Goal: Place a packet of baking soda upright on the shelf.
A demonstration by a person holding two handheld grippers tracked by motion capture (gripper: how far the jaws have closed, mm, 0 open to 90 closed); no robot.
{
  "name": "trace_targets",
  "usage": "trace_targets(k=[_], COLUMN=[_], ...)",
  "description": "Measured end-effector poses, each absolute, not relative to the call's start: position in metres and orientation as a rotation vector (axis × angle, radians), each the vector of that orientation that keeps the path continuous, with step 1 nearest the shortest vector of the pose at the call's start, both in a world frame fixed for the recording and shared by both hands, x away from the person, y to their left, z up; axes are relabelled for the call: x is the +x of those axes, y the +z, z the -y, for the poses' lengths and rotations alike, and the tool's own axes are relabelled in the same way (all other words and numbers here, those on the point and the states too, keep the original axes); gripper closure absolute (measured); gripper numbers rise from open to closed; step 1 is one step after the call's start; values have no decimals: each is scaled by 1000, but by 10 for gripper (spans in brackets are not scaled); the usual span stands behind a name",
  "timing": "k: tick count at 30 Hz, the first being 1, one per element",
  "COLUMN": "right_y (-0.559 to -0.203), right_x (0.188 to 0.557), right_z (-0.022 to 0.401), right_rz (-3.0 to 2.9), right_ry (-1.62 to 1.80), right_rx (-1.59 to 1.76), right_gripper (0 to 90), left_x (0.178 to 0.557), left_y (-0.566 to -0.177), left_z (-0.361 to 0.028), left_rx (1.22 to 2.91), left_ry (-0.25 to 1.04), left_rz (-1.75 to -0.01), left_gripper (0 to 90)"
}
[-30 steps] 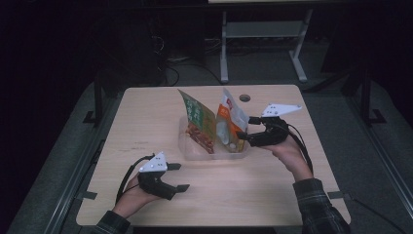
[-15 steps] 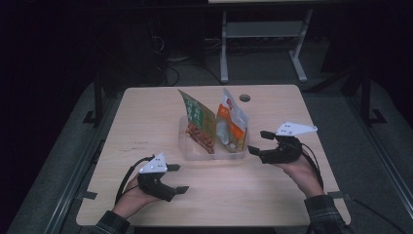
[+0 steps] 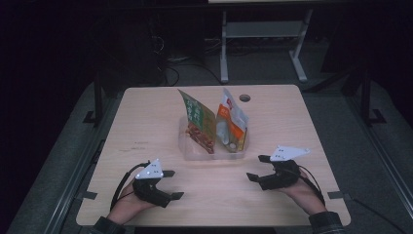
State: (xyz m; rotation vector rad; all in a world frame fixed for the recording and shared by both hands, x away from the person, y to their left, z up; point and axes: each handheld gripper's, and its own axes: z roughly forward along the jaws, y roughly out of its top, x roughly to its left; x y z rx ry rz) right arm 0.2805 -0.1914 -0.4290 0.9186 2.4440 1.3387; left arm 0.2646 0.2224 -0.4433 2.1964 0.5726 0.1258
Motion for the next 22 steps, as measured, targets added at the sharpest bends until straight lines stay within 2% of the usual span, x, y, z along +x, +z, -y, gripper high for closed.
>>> trace_targets(k=[10, 22], right_y=[-451, -454], right_x=[274, 272], right_z=[179, 172], right_rz=[-2631, -2675], right_ry=[1165, 1147], right_rx=[808, 739], right_gripper=[183, 169], left_x=[265, 266], left_y=[-451, -456], left_z=[-214, -208], left_rx=[2280, 2338], left_ry=[125, 125], left_rz=[-547, -508], left_gripper=[173, 168])
